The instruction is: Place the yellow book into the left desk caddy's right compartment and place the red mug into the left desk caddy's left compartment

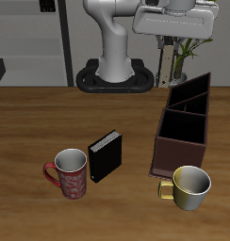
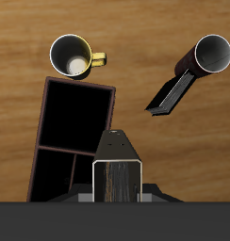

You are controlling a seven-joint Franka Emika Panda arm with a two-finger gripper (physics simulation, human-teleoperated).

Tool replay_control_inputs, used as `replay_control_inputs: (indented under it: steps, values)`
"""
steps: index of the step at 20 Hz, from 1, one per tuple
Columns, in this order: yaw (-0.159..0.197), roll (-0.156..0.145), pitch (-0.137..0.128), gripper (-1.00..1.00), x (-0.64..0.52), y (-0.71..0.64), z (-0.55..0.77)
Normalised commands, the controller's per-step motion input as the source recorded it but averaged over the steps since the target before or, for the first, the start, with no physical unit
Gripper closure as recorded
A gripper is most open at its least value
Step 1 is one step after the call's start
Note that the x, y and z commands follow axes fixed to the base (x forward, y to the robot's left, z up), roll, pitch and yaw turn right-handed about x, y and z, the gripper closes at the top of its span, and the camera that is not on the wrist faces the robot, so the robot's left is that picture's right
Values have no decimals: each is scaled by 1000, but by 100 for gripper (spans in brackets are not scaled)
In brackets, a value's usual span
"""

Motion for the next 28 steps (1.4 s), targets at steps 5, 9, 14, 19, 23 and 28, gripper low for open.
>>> replay_control_inputs:
  steps: [5,9,14,19,23,28]
  values:
    - [4,-2,15,100,210,237,5]
    - [8,18,19,100,200,346,-100]
    - [15,16,19,100,243,507,-158]
    - [29,21,-24,100,64,327,-17]
    - [6,2,-32,100,136,164,93]
    - [1,-23,-26,100,160,2,69]
